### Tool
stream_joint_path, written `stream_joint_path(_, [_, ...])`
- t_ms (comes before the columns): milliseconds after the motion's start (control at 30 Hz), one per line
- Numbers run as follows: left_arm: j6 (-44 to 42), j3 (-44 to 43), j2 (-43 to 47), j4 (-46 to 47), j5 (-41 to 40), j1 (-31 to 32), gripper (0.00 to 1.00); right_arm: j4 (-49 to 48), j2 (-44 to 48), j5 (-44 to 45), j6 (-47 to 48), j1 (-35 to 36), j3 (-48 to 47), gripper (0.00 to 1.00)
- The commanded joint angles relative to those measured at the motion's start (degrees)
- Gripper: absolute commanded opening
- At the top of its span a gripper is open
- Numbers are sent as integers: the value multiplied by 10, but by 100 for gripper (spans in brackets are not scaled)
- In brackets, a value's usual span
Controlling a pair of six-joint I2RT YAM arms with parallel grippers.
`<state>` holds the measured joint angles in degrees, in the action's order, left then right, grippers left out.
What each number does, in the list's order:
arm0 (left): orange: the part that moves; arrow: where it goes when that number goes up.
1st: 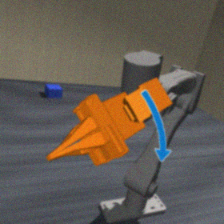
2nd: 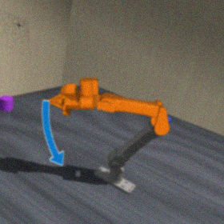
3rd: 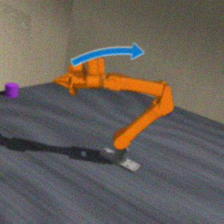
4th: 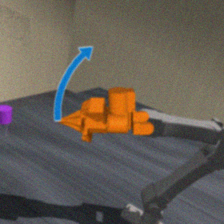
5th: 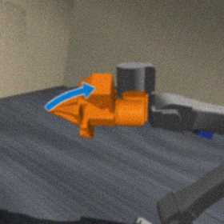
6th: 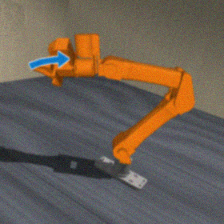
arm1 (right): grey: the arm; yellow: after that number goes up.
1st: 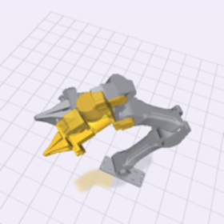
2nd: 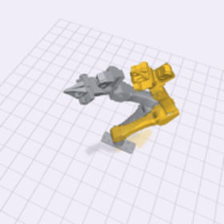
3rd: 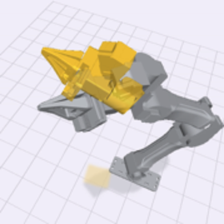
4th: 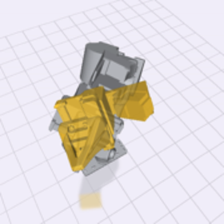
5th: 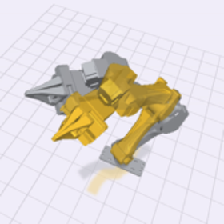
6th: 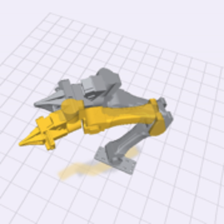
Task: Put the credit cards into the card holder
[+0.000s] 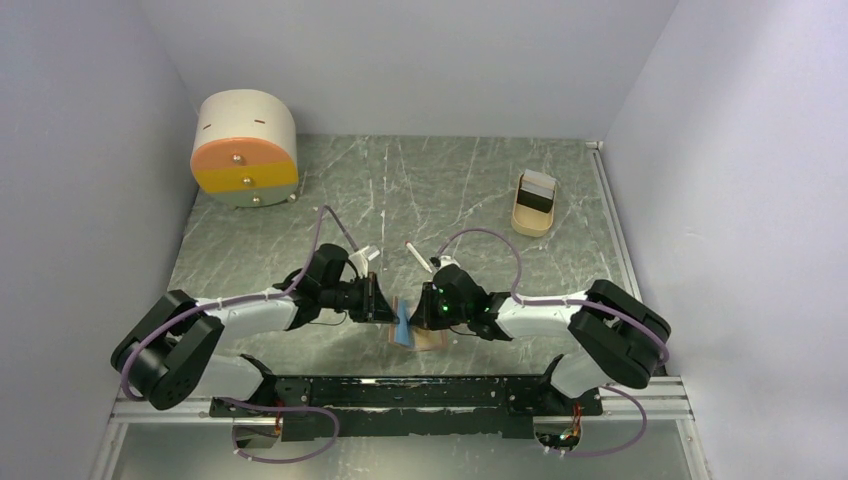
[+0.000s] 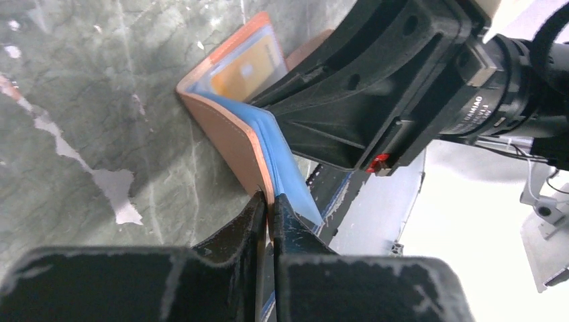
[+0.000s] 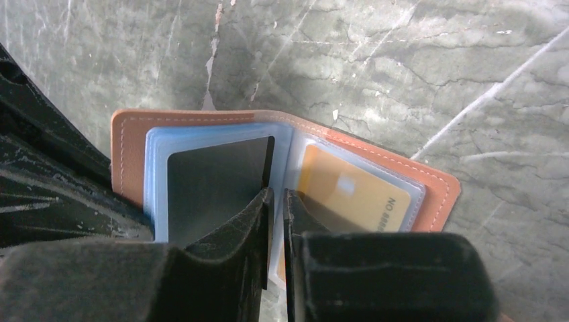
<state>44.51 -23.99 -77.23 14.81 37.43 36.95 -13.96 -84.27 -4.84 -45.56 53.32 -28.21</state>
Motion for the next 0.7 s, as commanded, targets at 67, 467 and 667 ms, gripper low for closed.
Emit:
stream_joint_path(67, [-37, -30, 18, -68, -62, -2, 11, 47, 24, 27, 13, 3, -21, 18])
stream_joint_path(467, [-51, -56, 15, -102, -89, -1, 17, 28, 9, 29, 3, 11, -18, 19])
stream_joint_path(667, [-44, -57, -11, -76, -71, 1, 19, 24, 3, 33, 0, 16, -20, 19])
